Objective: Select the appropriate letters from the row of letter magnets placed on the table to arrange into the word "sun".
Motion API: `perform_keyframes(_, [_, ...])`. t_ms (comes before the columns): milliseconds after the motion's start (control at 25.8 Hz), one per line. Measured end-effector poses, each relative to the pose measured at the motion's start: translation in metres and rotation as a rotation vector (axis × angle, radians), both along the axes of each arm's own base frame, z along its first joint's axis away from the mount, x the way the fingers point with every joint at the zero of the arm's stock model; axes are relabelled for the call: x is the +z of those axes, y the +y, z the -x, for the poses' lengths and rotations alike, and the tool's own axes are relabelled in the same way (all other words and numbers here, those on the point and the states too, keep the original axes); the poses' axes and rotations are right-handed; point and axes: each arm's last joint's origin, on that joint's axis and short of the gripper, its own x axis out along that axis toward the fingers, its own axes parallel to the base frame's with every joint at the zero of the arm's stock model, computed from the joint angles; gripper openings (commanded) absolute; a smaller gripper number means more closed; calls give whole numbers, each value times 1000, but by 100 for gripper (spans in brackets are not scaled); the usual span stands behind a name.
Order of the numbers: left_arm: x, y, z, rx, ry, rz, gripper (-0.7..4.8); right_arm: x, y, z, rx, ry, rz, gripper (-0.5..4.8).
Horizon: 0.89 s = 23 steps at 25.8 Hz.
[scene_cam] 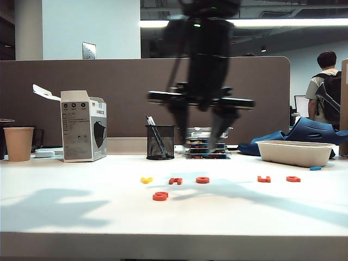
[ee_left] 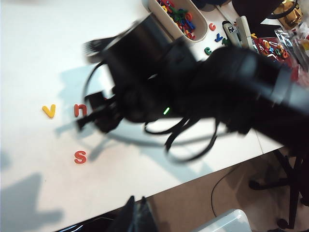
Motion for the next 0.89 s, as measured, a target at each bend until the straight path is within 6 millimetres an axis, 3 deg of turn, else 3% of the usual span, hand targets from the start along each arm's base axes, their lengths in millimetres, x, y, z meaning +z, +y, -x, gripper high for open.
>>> perform_keyframes(78, [0,0,0,0,0,0,-5,1,-16,-9,-42,7,6,225])
perform_keyframes(155, [0,0,0,0,0,0,-5,0,-45,-23,-121,30,26,225])
perform_keyframes(465, [0,0,0,-11,-11,-11,-5,-3,-81,-36,-223,60,89,225])
perform_keyframes(659, [0,0,0,-16,-15,-16,-5,-9,-84,-38,-284,79,98,225])
perform_keyframes(892, [-1,1,1,-29,-10,-39,-5,-32,-83,-44,-299,127,123,225])
